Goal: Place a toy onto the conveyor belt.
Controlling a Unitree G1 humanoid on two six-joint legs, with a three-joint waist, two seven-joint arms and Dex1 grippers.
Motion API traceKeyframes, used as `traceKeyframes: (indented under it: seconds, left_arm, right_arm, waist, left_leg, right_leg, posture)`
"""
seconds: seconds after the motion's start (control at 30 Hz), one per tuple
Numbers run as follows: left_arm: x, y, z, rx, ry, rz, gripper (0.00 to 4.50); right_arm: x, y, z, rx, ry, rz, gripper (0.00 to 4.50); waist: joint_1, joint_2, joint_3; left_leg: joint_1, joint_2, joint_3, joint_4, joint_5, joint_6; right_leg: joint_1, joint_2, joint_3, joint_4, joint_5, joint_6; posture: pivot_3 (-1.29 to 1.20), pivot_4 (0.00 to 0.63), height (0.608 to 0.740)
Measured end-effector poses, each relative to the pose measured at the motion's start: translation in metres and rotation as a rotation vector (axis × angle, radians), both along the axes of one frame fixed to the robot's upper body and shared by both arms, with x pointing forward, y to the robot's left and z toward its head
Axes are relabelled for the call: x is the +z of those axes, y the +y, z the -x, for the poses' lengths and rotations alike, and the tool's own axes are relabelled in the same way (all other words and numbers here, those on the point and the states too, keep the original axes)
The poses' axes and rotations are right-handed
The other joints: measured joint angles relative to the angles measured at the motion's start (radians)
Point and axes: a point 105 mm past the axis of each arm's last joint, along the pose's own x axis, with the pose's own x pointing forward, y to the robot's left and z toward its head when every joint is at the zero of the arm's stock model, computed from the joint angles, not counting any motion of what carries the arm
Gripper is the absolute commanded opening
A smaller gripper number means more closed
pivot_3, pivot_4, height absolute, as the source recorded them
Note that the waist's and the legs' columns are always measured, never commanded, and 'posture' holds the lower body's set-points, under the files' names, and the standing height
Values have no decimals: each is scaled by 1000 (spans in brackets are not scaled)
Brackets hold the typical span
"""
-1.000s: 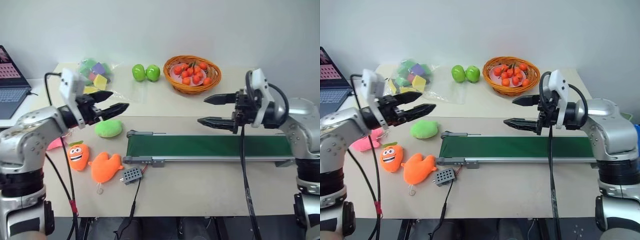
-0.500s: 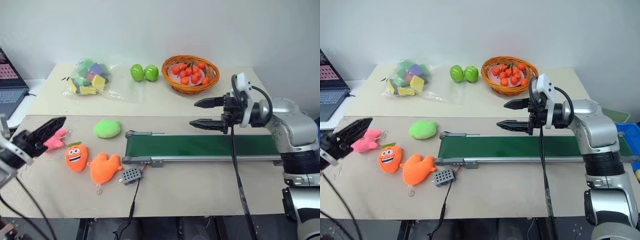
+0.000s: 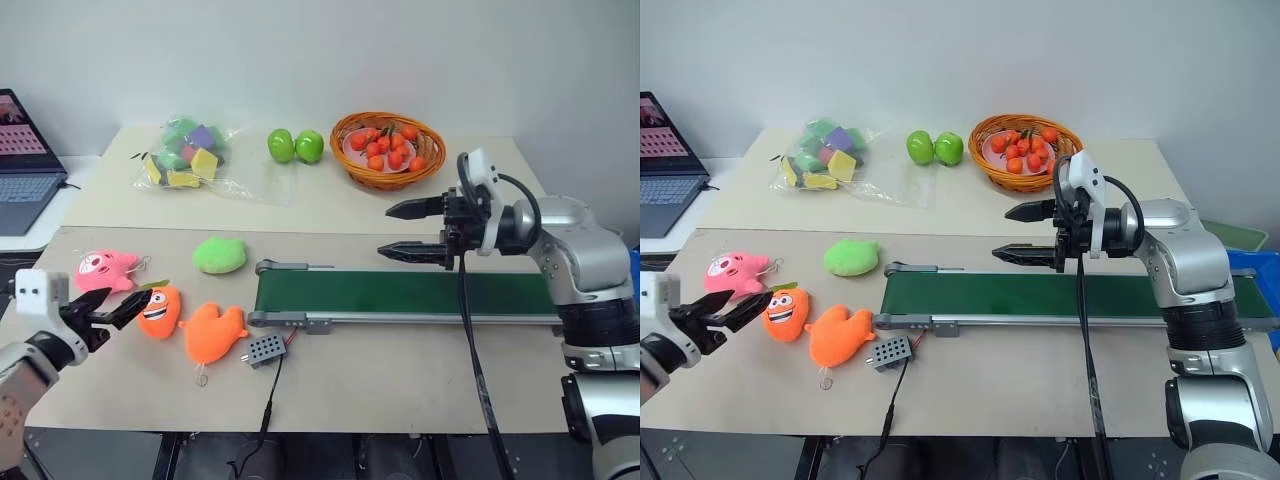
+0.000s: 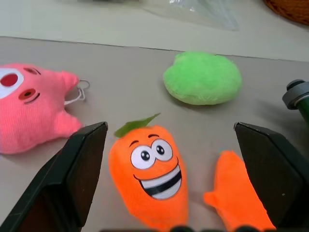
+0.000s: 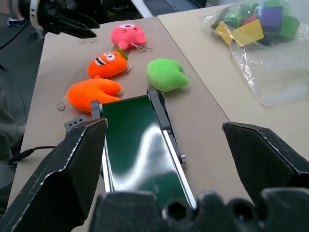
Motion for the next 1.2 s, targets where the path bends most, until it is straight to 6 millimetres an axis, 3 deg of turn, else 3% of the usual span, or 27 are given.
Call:
traceKeyframes:
  seconds: [0.2, 0.27, 0.53, 0.67, 0.77, 0.97, 1.2]
  left_arm:
    - [-26, 9, -9, 50, 36, -23, 4484]
    - [-32, 10, -22, 65, 57, -28, 4484]
    - [-56, 1, -39, 29, 149, -53, 4484]
    - [-60, -6, -43, -7, 150, -65, 3587]
    - [-62, -7, -43, -18, 160, -72, 2457]
    - [-61, -6, -43, -20, 160, -78, 656]
    - [-52, 5, -47, 25, 149, -165, 656]
  right_arm:
    - [2, -3, 1, -17, -11, 7, 4500]
    - [2, -7, 4, -35, -20, 16, 4500]
    - [5, -12, 12, -65, -26, 6, 4500]
    - [6, -15, 14, -80, -30, 13, 4500]
    - [9, -16, 14, -90, -41, 13, 4500]
    - [9, -16, 13, -98, -43, 12, 4500]
    - [8, -16, 13, -98, -40, 11, 4500]
  waist:
    - [-2, 0, 0]
    - [5, 0, 0]
    - [-2, 0, 0]
    - [-2, 0, 0]
    - [-2, 0, 0]
    - [-1, 0, 0]
    - [-2, 0, 0]
  left_leg:
    - [0, 0, 0, 0, 0, 1]
    - [0, 0, 0, 0, 0, 1]
    - [0, 0, 0, 0, -1, 2]
    - [0, 0, 0, 0, -1, 2]
    - [0, 0, 0, 0, -1, 2]
    - [0, 0, 0, 0, -1, 2]
    - [0, 0, 0, 0, -1, 2]
  right_leg:
    - [0, 0, 0, 0, 0, 0]
    - [0, 0, -1, 1, 0, 0]
    - [0, 0, -1, 0, 0, 0]
    - [0, 0, -1, 0, 0, 0]
    - [0, 0, 0, 0, 0, 0]
    - [0, 0, 0, 0, 0, 0]
    - [0, 0, -1, 0, 0, 0]
  posture:
    - [0, 150, 738]
    - [0, 150, 738]
    - [0, 150, 738]
    - [0, 150, 738]
    - [0, 150, 738]
    - [0, 150, 738]
    - [0, 150, 738]
